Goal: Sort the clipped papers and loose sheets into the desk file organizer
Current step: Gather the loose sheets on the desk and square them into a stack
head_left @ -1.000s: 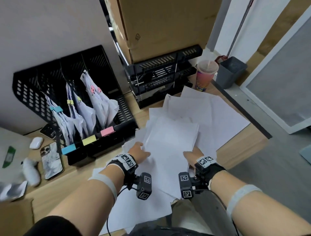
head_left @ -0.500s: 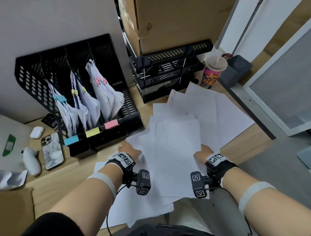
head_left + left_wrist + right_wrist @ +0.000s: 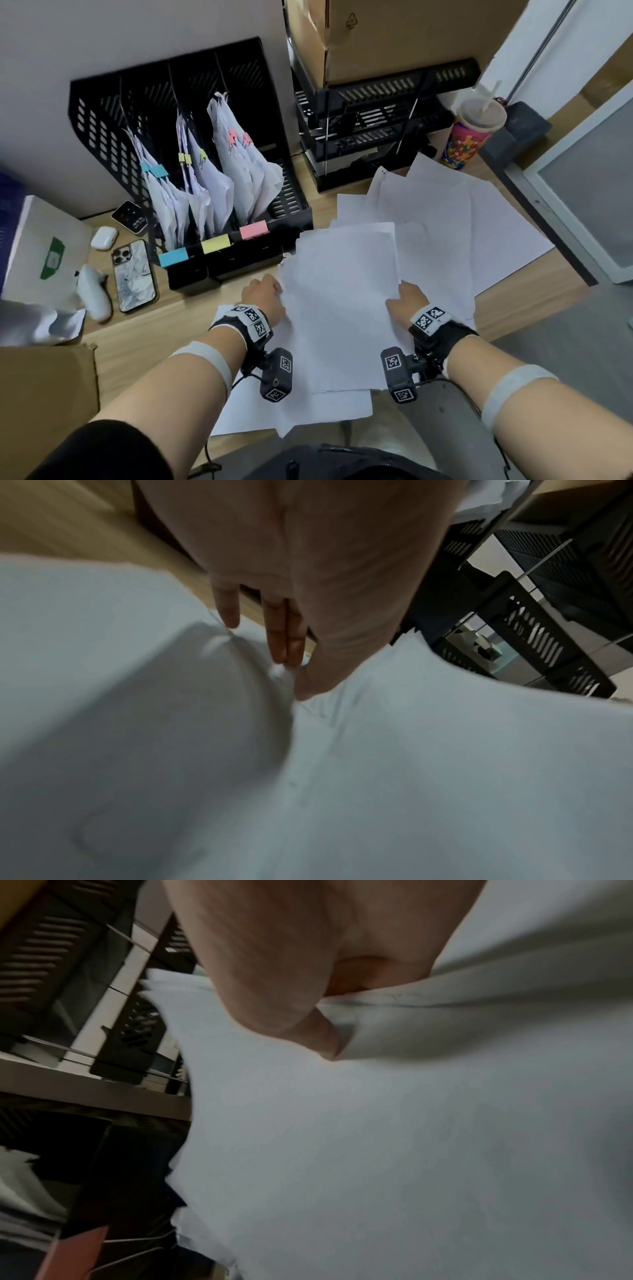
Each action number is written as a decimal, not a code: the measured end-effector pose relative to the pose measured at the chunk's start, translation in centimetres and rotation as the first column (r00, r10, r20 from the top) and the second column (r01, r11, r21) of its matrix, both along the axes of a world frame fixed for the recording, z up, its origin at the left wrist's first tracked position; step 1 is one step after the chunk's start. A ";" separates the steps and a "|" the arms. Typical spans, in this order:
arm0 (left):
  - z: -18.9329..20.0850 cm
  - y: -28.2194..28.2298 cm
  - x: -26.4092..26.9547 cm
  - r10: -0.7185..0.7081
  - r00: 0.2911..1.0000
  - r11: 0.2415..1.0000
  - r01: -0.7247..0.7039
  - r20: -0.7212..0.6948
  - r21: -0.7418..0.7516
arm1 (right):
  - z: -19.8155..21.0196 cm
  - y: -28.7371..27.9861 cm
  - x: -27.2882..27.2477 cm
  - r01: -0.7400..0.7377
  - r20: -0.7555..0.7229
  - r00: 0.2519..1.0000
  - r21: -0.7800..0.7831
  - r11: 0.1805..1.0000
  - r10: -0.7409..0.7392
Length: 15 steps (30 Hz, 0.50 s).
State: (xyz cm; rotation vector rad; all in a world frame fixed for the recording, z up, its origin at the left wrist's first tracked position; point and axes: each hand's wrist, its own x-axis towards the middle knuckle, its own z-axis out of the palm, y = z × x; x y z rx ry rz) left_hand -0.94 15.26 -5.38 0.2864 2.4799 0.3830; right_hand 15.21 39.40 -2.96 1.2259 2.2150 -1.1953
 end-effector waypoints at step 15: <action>-1.1 -14.0 -1.5 0.511 0.832 0.837 -0.539 0.217 0.092 | 3.3 -10.4 -8.5 -0.809 0.208 0.588 0.160 0.566 0.782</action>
